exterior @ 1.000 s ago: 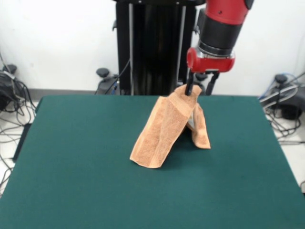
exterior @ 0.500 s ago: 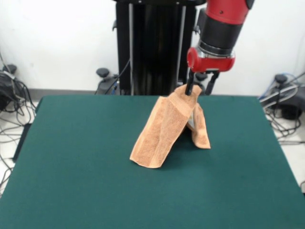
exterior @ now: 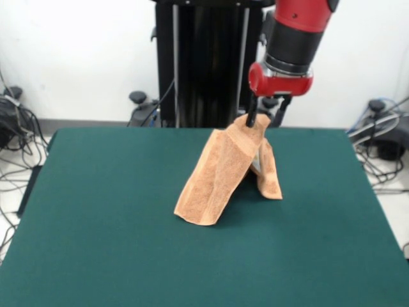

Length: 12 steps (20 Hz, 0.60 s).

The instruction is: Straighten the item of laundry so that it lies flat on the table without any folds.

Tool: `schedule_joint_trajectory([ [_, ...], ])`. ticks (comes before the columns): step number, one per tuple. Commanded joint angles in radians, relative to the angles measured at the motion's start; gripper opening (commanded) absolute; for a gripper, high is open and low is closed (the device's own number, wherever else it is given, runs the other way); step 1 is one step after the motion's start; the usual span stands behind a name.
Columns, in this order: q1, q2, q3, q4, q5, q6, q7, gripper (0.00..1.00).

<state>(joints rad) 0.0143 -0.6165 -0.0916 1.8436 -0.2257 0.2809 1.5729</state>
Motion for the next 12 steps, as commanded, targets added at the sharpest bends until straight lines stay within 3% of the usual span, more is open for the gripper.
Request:
schedule_joint_trajectory([
  [1, 0.009, 0.013, -0.030, 0.063, -0.049, -0.025, 0.143, 1.00],
  [12, 0.015, 0.020, -0.031, 0.055, -0.040, 0.007, 0.127, 1.00],
])
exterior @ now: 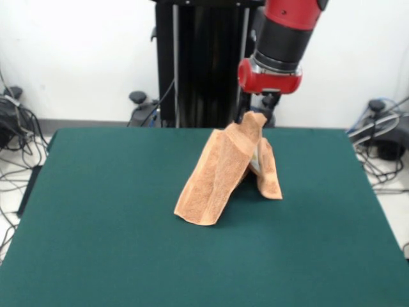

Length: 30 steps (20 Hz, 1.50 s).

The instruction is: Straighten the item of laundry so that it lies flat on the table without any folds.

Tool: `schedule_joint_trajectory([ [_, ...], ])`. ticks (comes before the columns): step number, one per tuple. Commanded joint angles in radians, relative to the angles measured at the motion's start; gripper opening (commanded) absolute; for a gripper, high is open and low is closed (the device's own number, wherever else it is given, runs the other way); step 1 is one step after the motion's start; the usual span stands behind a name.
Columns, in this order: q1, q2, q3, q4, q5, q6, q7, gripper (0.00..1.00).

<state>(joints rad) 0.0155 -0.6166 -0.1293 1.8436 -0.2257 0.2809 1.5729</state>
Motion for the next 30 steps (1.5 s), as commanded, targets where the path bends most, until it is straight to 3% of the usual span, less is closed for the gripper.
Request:
schedule_joint_trajectory([
  [1, 0.013, 0.020, 0.007, 0.056, -0.040, 0.009, 0.126, 1.00],
  [6, 0.012, 0.020, 0.009, 0.059, -0.038, 0.009, 0.125, 1.00],
  [7, 0.011, 0.019, 0.009, 0.060, -0.038, 0.010, 0.124, 0.00],
  [20, 0.009, 0.021, 0.012, 0.067, -0.039, 0.003, 0.125, 0.00],
  [30, -0.018, -0.014, 0.039, 0.010, -0.031, 0.010, 0.096, 0.00],
])
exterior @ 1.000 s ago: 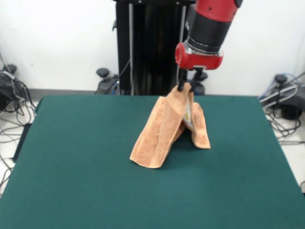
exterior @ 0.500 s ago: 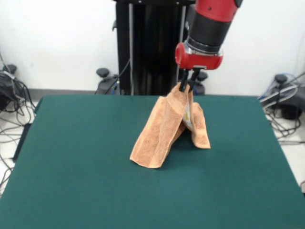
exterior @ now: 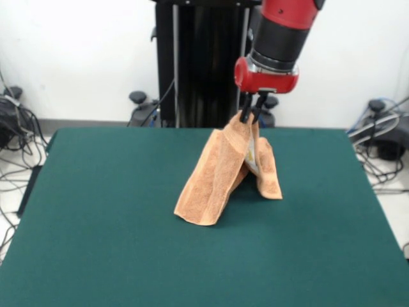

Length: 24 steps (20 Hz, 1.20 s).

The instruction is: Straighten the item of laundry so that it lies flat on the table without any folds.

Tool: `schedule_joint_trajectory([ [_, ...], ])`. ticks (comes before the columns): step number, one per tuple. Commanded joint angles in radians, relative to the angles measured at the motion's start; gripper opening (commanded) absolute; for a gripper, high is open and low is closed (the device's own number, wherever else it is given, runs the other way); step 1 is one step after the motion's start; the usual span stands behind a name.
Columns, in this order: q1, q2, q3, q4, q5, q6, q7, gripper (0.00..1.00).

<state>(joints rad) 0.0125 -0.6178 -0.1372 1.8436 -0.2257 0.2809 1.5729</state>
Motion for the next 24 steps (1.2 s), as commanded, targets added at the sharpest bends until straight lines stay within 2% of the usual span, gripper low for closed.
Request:
schedule_joint_trajectory([
  [1, -0.017, -0.015, 0.049, 0.003, -0.028, 0.016, 0.094, 0.00],
  [24, -0.045, -0.011, 0.091, -0.073, -0.021, 0.028, 0.068, 0.00],
])
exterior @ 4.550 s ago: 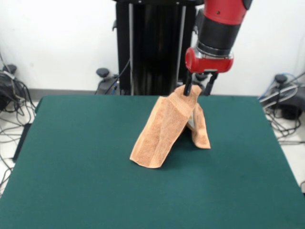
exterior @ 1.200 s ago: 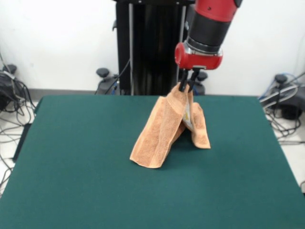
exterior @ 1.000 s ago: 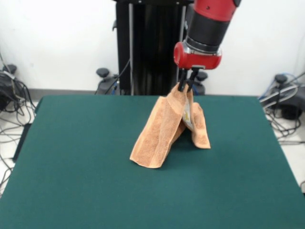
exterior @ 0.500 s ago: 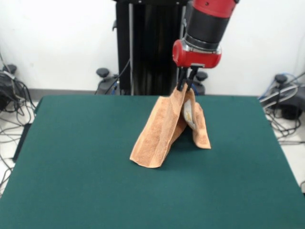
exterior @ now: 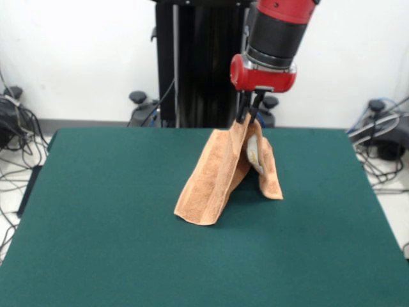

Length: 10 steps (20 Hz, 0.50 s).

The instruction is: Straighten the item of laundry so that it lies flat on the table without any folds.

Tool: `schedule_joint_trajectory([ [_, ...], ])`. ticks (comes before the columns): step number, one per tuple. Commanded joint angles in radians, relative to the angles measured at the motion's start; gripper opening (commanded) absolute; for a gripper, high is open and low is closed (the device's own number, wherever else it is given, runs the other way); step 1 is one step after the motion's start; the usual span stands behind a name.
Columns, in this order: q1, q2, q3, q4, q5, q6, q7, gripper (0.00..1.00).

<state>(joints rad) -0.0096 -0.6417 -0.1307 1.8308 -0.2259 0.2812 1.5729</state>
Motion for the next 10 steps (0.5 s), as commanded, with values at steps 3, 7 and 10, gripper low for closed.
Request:
schedule_joint_trajectory([
  [3, -0.023, 0.016, 0.087, -0.068, -0.021, 0.029, 0.067, 0.00],
  [7, -0.015, 0.009, 0.089, -0.089, -0.005, 0.075, 0.067, 0.00],
  [10, -0.001, -0.003, 0.087, -0.112, 0.018, 0.145, 0.069, 0.00],
])
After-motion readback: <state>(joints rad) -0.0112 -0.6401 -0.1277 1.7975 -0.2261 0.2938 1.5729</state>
